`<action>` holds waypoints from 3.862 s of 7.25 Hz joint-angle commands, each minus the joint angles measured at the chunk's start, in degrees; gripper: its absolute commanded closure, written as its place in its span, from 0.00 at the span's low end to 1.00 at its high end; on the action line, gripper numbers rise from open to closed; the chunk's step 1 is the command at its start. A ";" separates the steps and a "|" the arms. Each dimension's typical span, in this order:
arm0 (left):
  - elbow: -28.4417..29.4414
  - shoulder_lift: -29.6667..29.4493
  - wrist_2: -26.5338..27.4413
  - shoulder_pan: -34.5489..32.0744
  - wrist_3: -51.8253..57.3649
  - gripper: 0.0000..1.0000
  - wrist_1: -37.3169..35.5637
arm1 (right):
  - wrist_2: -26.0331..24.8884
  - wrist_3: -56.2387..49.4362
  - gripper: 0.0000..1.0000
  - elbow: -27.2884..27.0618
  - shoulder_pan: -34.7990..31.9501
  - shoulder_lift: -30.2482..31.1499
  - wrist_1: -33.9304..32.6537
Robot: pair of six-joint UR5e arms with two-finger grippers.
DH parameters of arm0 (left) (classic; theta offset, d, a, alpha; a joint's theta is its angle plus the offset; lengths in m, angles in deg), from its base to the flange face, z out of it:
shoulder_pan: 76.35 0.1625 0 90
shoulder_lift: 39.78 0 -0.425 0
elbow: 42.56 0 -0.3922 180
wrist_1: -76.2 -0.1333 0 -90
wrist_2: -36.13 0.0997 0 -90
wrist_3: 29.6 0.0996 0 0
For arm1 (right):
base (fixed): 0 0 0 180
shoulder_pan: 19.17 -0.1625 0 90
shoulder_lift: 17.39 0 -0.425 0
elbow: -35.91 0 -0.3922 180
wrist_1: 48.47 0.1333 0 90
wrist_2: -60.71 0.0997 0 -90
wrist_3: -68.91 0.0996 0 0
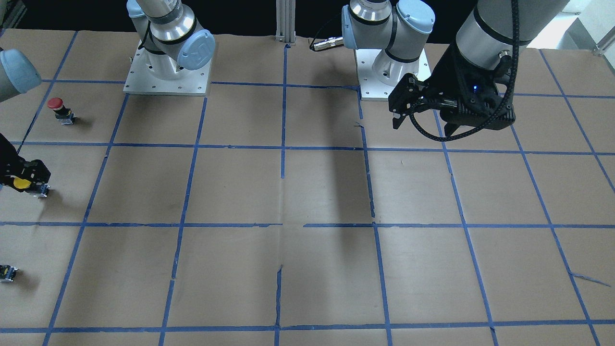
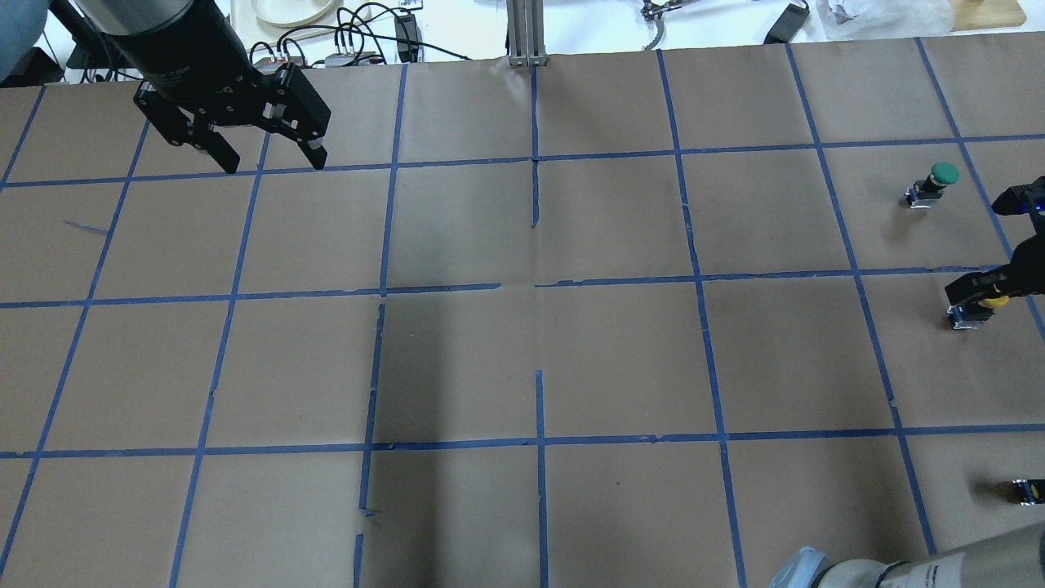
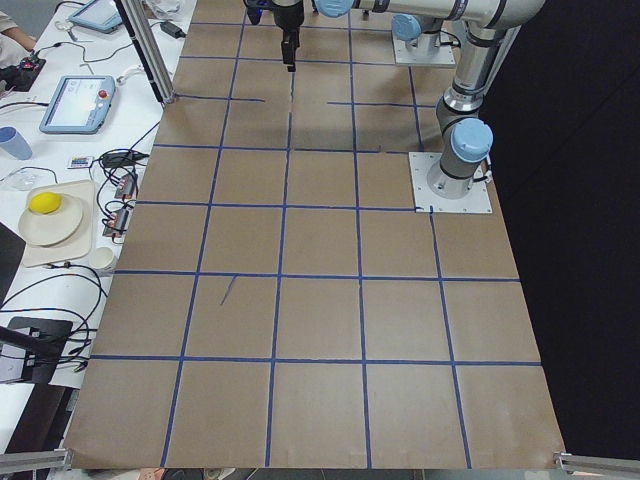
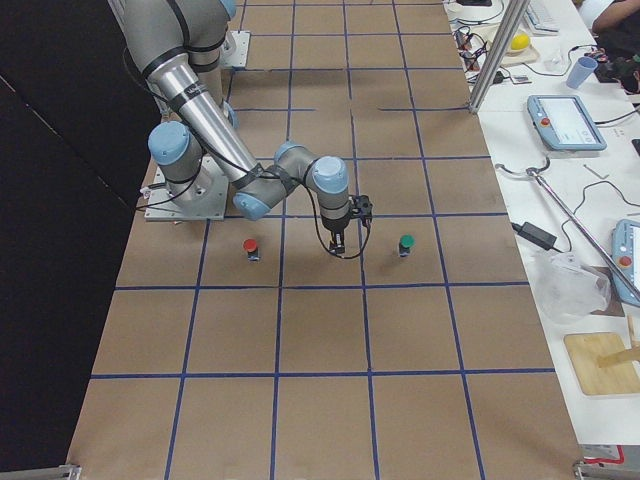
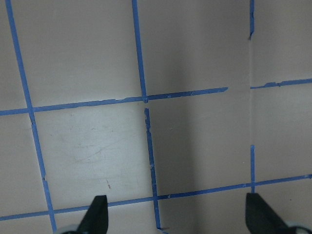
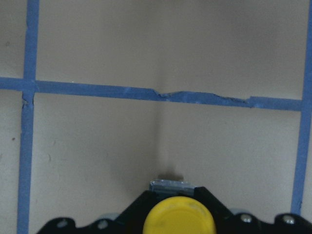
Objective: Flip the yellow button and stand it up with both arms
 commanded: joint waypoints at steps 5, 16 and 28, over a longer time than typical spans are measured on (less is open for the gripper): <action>0.10 0.00 -0.20 0.00 -0.09 0.01 -0.44 | -0.06 0.30 0.26 0.00 0.25 -0.06 0.10; 0.10 0.00 -0.12 0.26 0.00 0.01 -0.35 | -3.48 34.06 0.00 9.89 -19.01 27.35 42.66; 0.28 -0.26 0.15 0.18 -0.18 0.01 -0.35 | -4.01 56.38 0.00 22.59 -42.81 23.41 53.71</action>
